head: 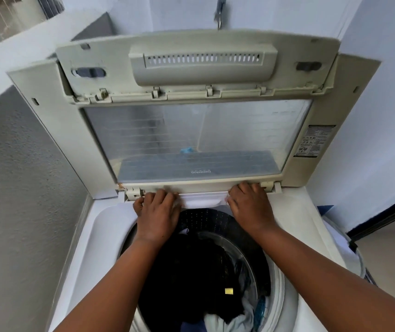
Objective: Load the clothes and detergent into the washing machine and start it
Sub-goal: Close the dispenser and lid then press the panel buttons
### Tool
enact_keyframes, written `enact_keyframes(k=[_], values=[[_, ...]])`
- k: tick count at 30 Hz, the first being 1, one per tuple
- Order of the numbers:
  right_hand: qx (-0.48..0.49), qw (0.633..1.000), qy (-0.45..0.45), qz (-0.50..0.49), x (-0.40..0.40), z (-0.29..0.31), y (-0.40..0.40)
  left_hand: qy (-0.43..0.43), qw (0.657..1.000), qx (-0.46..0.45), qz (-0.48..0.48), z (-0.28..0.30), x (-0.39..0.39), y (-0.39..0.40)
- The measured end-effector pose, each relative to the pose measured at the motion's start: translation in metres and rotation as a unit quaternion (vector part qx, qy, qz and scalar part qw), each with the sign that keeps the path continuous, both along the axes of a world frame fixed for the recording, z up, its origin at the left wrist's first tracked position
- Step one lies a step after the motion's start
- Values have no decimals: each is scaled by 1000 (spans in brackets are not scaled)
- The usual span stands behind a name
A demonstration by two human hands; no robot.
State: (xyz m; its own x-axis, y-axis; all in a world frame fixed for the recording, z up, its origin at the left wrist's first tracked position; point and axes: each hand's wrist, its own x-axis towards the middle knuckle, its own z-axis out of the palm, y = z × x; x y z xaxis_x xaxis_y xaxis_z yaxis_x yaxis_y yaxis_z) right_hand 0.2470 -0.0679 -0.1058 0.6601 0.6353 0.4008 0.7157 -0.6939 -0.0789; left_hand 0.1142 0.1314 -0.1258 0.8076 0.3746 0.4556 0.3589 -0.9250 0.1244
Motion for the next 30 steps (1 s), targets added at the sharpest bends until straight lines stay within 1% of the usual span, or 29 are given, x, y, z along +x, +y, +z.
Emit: enact_keyframes(k=[2, 3, 4, 5, 6, 8, 10, 11, 12, 13, 14, 16, 18, 19, 20, 23, 27, 30], values=[[-42, 997, 59, 20, -4, 21, -7, 29, 999, -2, -15, 17, -9, -5], [-56, 994, 90, 23, -6, 32, -8, 15, 999, -2, -37, 25, -11, -5], [-43, 994, 92, 29, -9, 47, -8, -26, 997, 4, -69, 39, -13, -3], [-13, 997, 69, 35, -13, 65, -6, -80, 991, 12, -103, 57, -14, -2], [33, 998, 21, 41, -17, 85, -1, -134, 982, 28, -130, 78, -14, 0], [131, 984, -105, 52, -26, 135, 15, -226, 959, 76, -153, 128, -9, 6], [226, 951, -200, 70, -38, 188, 30, -289, 939, 120, -146, 181, -4, 11], [257, 937, -223, 78, -41, 212, 37, -308, 933, 131, -135, 206, -1, 12], [265, 933, -230, 81, -41, 232, 45, -314, 932, 135, -118, 228, 4, 13], [249, 938, -229, 76, -37, 248, 54, -306, 938, 131, -96, 245, 10, 14], [212, 950, -220, 61, -30, 261, 62, -280, 949, 127, -71, 259, 15, 16], [124, 979, -159, 10, -12, 277, 73, -185, 976, 110, -28, 273, 27, 21], [49, 995, -71, -47, 6, 283, 76, -75, 993, 87, -26, 276, 39, 30], [21, 997, -38, -62, 12, 285, 74, -44, 995, 79, -36, 278, 44, 34], [3, 998, -16, -63, 14, 286, 72, -29, 996, 76, -44, 280, 46, 37], [-3, 999, 1, -50, 8, 292, 67, -32, 995, 89, -41, 284, 45, 36], [13, 998, -26, -50, -11, 287, 54, -69, 992, 103, -36, 278, 27, 21], [12, 999, -31, -42, -24, 282, 42, -68, 993, 96, -31, 277, 8, 8]])
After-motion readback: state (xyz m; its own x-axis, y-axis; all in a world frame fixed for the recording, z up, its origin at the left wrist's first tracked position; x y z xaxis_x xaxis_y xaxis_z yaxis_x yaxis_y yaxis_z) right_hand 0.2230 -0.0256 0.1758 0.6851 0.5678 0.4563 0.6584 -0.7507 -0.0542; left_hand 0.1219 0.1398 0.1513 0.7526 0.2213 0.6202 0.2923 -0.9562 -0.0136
